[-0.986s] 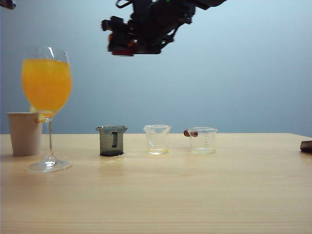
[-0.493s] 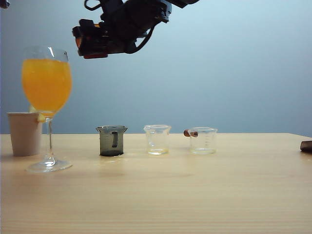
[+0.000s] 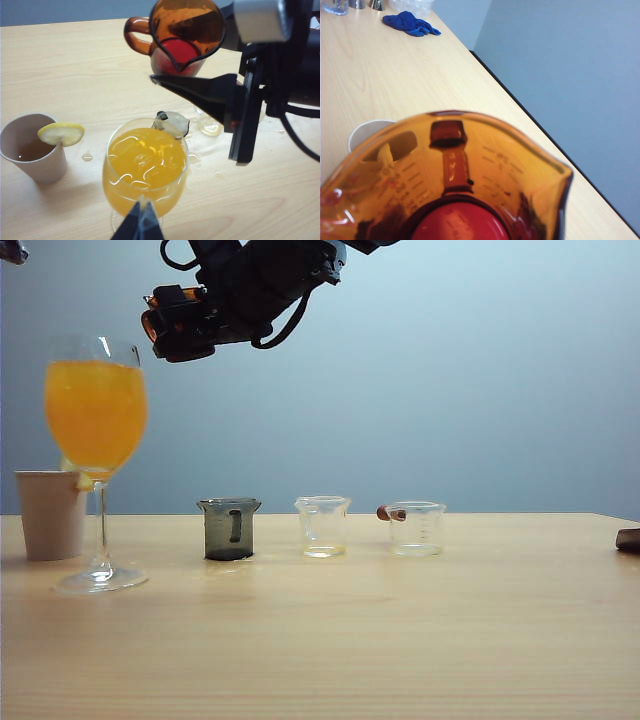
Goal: Pick up the fourth measuring cup from the left, pour the grenadine inside into the goblet, and finally put the measuring cup back in its original place.
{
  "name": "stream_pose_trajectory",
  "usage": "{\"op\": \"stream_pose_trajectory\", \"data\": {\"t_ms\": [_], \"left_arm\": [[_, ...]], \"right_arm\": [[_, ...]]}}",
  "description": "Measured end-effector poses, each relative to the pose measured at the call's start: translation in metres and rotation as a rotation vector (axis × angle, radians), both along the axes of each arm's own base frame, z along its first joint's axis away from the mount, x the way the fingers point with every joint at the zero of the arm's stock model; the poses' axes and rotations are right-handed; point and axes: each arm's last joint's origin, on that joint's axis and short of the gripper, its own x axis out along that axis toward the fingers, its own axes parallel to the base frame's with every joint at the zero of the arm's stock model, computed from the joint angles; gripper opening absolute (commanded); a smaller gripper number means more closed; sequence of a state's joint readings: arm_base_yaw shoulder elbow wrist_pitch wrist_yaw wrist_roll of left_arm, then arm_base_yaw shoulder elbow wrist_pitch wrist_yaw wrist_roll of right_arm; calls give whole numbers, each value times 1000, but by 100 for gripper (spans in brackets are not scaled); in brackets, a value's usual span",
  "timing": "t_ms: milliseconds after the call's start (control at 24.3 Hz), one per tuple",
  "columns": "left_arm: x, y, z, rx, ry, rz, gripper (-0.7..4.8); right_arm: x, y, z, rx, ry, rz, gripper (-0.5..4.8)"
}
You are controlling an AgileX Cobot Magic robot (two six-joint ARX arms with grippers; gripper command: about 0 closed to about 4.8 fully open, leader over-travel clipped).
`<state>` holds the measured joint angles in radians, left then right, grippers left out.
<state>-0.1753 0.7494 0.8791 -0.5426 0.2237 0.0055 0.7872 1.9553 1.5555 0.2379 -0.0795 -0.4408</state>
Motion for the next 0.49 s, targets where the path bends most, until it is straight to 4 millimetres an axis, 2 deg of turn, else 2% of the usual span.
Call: {"op": "stream_pose_trajectory", "data": {"t_ms": [493], "left_arm": [[0, 0, -1, -17, 22, 12, -5]], "right_arm": [[-2, 7, -5, -52, -67, 27, 49]]}}
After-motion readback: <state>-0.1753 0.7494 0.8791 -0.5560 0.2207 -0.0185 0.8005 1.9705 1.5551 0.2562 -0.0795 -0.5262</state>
